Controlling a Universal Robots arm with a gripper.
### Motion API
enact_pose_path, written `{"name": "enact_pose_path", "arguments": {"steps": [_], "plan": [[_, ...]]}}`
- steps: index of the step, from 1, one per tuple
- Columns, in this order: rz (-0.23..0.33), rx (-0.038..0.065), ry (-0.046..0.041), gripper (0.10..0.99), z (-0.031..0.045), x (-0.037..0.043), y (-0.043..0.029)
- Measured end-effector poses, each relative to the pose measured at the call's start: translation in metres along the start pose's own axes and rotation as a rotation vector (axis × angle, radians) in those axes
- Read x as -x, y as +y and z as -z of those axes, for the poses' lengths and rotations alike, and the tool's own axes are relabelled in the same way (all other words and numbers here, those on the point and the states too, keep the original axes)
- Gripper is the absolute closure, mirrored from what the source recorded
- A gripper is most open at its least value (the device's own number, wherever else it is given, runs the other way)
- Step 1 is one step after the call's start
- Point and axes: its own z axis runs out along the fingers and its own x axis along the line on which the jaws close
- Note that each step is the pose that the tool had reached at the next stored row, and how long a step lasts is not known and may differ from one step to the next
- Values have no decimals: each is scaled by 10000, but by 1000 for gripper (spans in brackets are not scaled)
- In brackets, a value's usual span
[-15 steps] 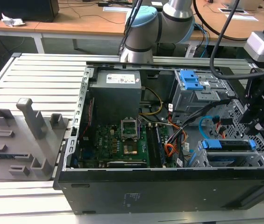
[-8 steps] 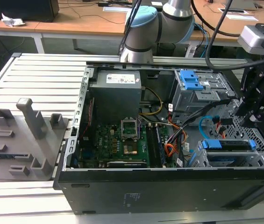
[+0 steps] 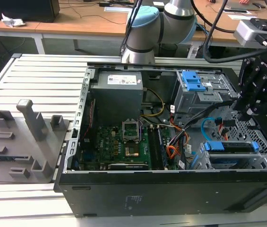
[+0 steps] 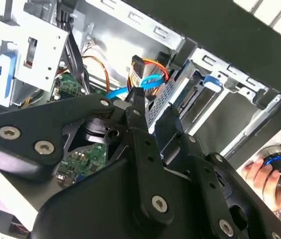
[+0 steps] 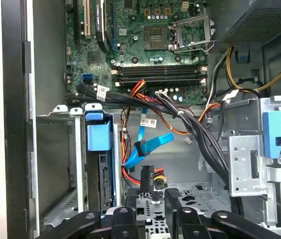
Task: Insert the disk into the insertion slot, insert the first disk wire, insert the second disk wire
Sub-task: 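Insert the first disk wire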
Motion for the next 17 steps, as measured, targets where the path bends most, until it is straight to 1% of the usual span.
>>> {"name": "enact_pose_path", "arguments": {"steps": [1,3,7,10,12,16,17], "plan": [[0,-1,5,725,-28,-4,46],[-2,-2,20,725,-57,-6,79],[0,-3,33,725,-136,-6,90],[-5,-6,77,725,-208,-6,93],[-4,-7,92,725,-234,-5,99],[-5,-8,115,725,-236,-6,99],[-6,-9,122,741,-236,-6,99]]}}
